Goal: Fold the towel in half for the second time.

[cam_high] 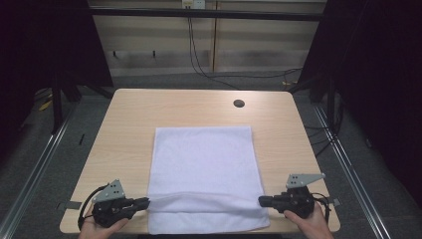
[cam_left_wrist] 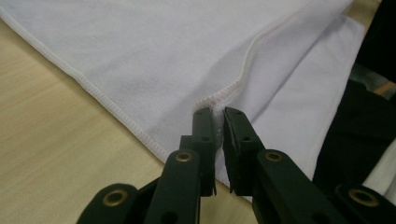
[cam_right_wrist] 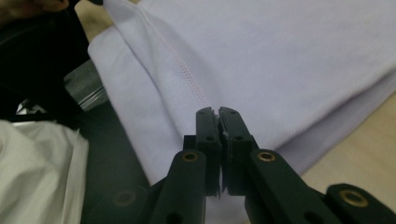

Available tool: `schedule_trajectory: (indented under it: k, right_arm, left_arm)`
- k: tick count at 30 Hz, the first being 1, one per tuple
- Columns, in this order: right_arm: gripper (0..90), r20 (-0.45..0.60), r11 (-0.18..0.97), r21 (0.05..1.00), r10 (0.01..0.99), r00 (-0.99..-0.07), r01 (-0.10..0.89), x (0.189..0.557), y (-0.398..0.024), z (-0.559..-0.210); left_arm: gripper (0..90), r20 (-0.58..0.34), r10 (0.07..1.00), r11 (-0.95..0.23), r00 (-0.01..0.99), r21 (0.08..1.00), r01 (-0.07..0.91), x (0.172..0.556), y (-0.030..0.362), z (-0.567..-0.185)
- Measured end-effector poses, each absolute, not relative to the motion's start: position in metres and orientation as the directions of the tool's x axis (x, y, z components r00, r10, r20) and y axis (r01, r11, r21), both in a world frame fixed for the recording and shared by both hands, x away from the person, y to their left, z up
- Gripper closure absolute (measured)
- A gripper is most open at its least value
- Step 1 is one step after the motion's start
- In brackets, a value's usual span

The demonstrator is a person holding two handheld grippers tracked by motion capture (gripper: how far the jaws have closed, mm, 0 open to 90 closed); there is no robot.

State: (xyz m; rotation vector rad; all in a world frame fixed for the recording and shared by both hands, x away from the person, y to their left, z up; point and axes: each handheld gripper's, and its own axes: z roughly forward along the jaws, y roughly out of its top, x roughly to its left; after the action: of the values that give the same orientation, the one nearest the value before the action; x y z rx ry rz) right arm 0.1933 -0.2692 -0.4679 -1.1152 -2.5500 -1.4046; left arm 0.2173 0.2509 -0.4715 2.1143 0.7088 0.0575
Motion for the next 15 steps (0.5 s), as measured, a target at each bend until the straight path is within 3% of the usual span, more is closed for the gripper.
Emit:
schedule_trajectory:
  k: [7,9,11,15]
  right_arm:
    - [79.0,0.352,0.346,0.724,0.559,-0.751,0.597,0.176,-0.279,-0.471]
    - [72.6,0.338,0.324,0.737,0.582,-0.739,0.593,0.177,-0.279,-0.468]
    - [72.7,0.332,0.319,0.745,0.584,-0.741,0.585,0.180,-0.278,-0.465]
    - [70.9,0.320,0.307,0.753,0.601,-0.732,0.582,0.194,-0.270,-0.462]
  left_arm:
    - [71.1,-0.256,0.428,-0.481,0.867,0.747,0.459,0.212,0.257,-0.466]
    - [65.1,-0.250,0.423,-0.476,0.871,0.756,0.449,0.211,0.257,-0.463]
    - [57.7,-0.259,0.431,-0.451,0.864,0.768,0.455,0.214,0.255,-0.461]
    - [55.2,-0.272,0.448,-0.414,0.852,0.781,0.467,0.228,0.245,-0.458]
